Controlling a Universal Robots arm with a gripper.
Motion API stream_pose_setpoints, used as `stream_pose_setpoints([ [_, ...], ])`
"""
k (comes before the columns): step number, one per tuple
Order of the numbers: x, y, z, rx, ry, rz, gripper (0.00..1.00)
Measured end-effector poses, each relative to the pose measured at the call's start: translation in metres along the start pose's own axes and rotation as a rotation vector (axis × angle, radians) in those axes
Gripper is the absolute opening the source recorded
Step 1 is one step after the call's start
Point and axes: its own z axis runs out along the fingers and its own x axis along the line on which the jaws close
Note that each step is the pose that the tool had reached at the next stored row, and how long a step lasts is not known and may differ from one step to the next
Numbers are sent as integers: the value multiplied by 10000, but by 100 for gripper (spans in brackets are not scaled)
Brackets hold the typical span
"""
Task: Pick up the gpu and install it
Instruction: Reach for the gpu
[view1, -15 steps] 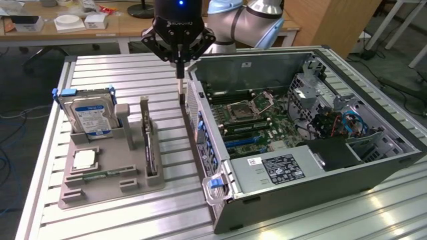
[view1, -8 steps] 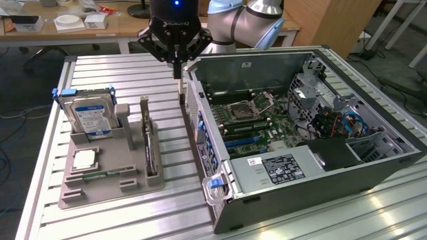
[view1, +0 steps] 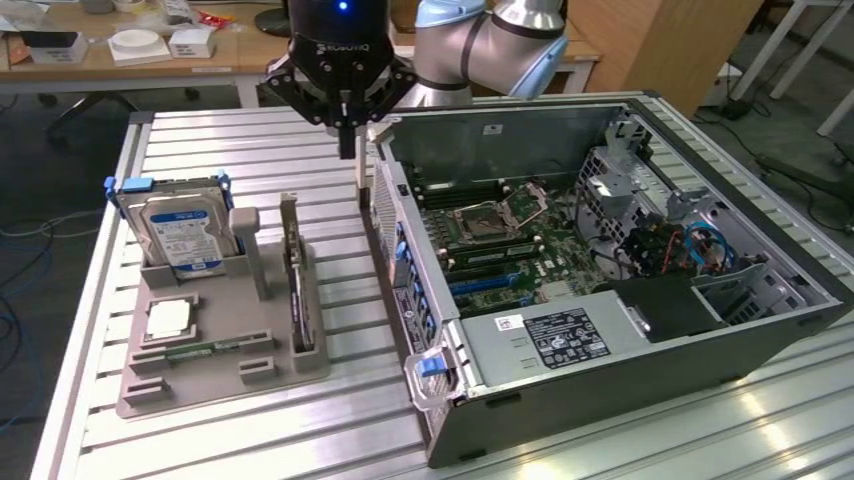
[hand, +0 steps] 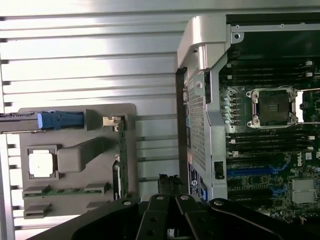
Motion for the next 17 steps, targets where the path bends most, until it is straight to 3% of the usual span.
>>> stream_pose_setpoints([
  [17,138,-25,-4,-1,0,1,10],
])
